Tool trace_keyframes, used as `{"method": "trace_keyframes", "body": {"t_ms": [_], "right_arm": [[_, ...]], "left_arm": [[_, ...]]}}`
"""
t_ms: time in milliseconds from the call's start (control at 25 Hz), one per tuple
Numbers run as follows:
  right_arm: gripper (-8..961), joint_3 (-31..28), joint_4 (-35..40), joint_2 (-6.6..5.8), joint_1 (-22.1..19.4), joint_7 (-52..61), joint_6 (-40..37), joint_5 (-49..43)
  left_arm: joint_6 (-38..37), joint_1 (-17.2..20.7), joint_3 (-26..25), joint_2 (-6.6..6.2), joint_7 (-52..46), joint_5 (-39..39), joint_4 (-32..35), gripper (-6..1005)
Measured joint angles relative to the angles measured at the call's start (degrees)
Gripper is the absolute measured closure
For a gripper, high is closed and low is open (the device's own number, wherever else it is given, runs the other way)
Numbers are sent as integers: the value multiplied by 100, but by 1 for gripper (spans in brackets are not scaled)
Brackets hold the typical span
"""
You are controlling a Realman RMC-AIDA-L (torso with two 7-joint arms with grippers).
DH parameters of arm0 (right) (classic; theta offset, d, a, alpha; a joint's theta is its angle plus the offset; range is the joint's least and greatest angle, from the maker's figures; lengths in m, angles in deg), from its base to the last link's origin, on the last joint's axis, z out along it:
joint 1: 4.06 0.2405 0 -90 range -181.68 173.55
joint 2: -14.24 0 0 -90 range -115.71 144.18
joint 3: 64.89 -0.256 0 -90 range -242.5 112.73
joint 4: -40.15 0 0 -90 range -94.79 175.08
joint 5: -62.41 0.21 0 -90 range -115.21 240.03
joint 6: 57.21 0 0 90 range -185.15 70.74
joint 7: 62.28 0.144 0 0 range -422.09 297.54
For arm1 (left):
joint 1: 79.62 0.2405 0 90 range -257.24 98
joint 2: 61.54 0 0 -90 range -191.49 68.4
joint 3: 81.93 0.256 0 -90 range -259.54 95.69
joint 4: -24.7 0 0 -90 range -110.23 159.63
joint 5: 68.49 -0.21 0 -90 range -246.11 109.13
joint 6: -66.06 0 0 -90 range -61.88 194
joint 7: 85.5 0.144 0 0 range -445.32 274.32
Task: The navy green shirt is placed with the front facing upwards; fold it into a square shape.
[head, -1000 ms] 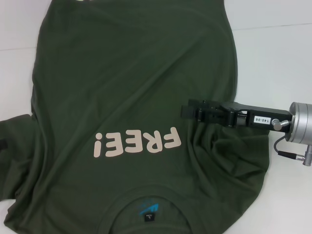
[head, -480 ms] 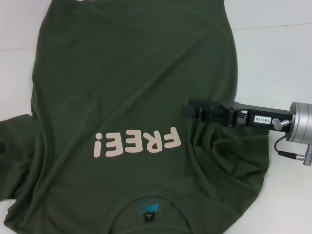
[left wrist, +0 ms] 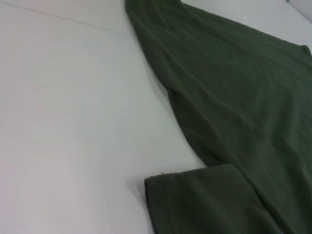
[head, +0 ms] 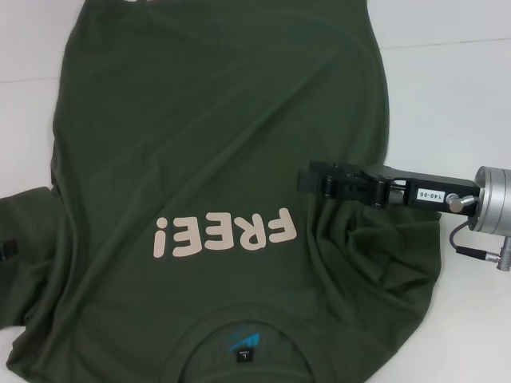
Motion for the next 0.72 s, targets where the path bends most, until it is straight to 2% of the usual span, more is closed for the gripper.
{"method": "trace_keyframes", "body": {"t_ms": [720], "right_arm": [[38, -52, 0, -13, 0, 30, 0, 0]], "left_arm": [[-476, -40, 68, -2, -36, 32, 7, 97]]}}
